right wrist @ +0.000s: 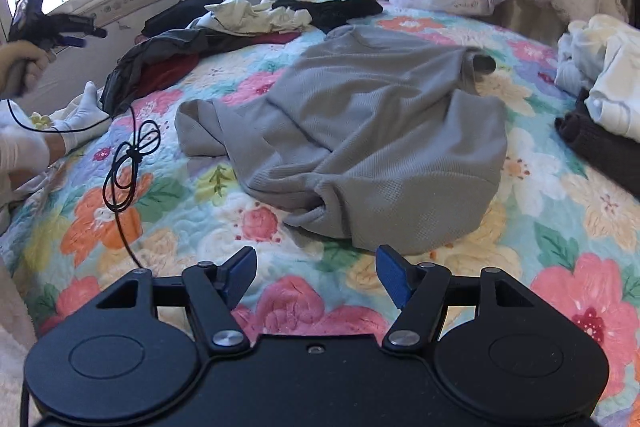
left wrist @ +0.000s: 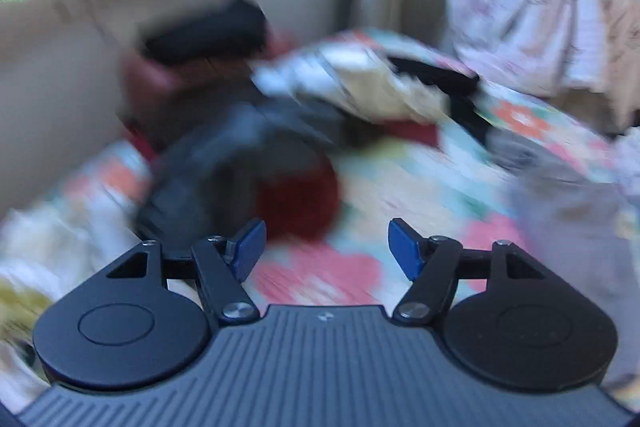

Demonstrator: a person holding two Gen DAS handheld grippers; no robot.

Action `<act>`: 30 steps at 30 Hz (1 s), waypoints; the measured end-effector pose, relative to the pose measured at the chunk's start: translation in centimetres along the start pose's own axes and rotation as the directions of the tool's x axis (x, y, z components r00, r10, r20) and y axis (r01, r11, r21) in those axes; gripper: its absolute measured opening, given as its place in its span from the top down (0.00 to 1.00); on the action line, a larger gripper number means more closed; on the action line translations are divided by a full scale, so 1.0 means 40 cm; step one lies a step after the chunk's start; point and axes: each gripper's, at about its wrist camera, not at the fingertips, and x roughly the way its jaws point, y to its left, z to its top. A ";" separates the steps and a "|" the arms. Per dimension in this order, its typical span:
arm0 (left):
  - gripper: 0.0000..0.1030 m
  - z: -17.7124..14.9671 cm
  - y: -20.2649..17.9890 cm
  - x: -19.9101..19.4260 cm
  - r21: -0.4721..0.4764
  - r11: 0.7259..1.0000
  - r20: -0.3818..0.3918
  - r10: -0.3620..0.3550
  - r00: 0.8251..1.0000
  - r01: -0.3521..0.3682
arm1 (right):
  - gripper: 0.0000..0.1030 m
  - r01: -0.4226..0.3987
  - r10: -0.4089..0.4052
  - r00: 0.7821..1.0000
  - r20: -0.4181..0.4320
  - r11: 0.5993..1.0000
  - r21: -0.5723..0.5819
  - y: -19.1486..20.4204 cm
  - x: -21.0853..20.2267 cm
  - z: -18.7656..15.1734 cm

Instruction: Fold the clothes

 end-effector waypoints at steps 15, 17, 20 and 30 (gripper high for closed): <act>0.35 -0.155 -0.349 0.204 0.407 0.779 -0.185 -0.441 0.878 0.477 | 0.31 0.194 -0.212 0.969 0.127 0.971 0.141 0.041 0.169 0.012; 0.35 -0.187 -0.387 0.244 0.464 0.727 -0.231 -0.452 0.861 0.506 | 0.31 0.232 -0.237 0.964 0.118 0.971 0.057 0.057 0.184 0.019; 0.35 -0.202 -0.422 0.274 0.579 0.661 -0.255 -0.409 0.876 0.477 | 0.30 0.241 -0.243 0.967 0.079 0.970 0.037 0.054 0.213 0.024; 0.34 -0.285 -0.498 0.353 0.688 0.511 -0.390 -0.338 0.856 0.516 | 0.89 0.291 -0.295 0.955 0.029 0.952 0.097 -0.032 0.295 0.048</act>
